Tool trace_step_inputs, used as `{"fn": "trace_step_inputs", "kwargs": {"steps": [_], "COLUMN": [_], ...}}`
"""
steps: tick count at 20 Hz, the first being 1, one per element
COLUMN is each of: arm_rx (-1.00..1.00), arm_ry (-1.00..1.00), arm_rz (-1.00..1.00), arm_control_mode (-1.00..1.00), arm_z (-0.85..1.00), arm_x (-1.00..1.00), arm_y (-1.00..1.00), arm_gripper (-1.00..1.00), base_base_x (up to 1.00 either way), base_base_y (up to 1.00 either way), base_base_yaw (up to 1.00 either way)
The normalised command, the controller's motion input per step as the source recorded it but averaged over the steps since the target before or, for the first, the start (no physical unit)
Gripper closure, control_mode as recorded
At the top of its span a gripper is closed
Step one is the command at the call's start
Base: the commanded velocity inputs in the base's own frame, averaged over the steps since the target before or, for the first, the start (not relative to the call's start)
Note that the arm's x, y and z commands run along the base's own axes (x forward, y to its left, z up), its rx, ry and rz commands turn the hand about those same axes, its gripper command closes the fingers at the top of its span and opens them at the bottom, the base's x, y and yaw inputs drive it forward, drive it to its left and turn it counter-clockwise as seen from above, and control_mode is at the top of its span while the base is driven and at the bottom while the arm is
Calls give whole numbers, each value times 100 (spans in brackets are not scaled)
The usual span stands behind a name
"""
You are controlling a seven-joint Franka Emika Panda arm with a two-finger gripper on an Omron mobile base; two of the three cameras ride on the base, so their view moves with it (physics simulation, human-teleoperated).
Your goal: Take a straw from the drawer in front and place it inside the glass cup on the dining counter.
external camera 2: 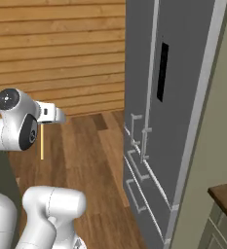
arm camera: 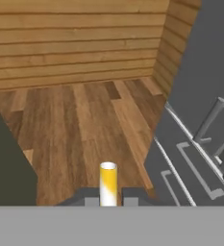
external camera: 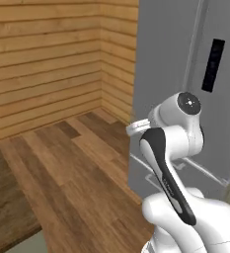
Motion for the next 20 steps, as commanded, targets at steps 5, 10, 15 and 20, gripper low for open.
{"fn": "trace_step_inputs", "kwargs": {"steps": [5,10,15,20], "arm_rx": [0,0,0,0], "arm_ry": [0,0,0,0], "arm_rz": [0,0,0,0], "arm_control_mode": [100,100,100,100], "arm_z": [0,0,0,0], "arm_x": [0,0,0,0], "arm_y": [0,0,0,0], "arm_gripper": [100,100,100,100], "base_base_x": [100,100,100,100], "base_base_y": [-9,-2,-4,-11], "base_base_yaw": [53,47,45,45]}}
